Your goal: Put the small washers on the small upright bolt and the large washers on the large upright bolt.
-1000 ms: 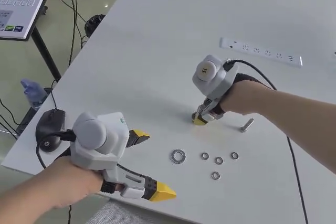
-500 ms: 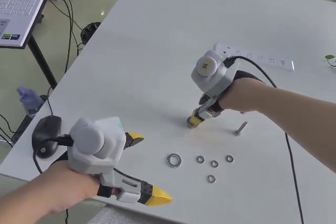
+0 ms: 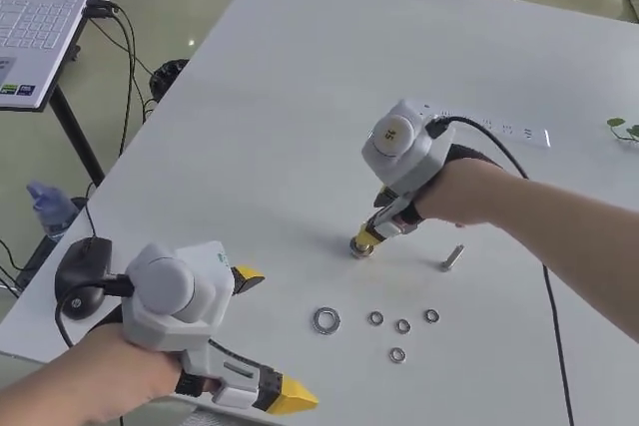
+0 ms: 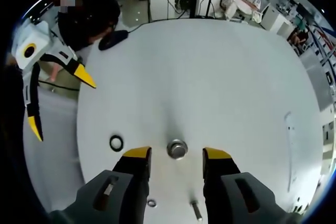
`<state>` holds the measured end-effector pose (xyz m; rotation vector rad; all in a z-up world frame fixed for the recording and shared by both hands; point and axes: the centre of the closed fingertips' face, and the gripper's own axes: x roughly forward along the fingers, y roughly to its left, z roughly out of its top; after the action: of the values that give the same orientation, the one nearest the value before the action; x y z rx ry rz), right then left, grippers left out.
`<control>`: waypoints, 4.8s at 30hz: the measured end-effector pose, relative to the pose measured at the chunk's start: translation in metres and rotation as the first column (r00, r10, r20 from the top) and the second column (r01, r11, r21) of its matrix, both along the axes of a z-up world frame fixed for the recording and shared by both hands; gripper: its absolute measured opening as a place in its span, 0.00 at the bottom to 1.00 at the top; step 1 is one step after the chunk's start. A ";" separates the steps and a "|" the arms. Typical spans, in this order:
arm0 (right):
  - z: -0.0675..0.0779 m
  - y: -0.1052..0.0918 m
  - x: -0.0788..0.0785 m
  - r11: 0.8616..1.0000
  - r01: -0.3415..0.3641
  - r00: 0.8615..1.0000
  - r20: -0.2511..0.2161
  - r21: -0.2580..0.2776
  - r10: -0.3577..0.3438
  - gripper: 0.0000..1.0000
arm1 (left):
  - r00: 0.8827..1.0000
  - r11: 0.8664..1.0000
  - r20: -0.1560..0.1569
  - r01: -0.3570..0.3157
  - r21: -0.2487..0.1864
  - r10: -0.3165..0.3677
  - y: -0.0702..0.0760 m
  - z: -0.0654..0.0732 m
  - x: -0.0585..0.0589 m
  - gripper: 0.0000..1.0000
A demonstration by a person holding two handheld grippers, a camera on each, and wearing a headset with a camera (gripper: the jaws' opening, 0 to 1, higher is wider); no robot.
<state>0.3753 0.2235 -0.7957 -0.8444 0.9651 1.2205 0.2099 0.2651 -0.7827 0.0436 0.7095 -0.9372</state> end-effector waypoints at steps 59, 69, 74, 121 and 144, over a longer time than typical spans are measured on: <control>-0.021 -0.003 -0.103 0.994 0.008 0.997 -0.077 0.105 0.001 0.40 | 1.000 1.000 0.016 -0.020 -0.003 0.020 -0.005 0.006 -0.005 0.95; -0.046 0.007 -0.113 0.997 -0.044 0.996 -0.081 0.069 0.049 0.40 | 1.000 1.000 0.018 -0.021 -0.014 0.022 -0.008 0.006 -0.006 0.95; -0.059 0.008 -0.110 0.998 -0.032 0.995 -0.091 0.049 0.036 0.40 | 1.000 1.000 0.016 -0.016 -0.011 0.017 -0.008 0.005 -0.009 0.94; -0.082 0.019 -0.113 0.980 -0.143 0.990 -0.030 -0.140 0.141 0.25 | 1.000 1.000 0.014 -0.020 -0.024 0.020 -0.003 0.005 -0.009 0.91; -0.082 0.017 -0.112 0.967 -0.192 0.981 -0.037 -0.167 0.189 0.19 | 1.000 0.999 0.007 -0.018 -0.028 0.018 -0.002 0.005 -0.009 0.89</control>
<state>0.2635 0.2407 -0.8774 -1.0813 1.0338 1.3258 0.2012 0.2628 -0.7775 0.0162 0.6893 -0.9291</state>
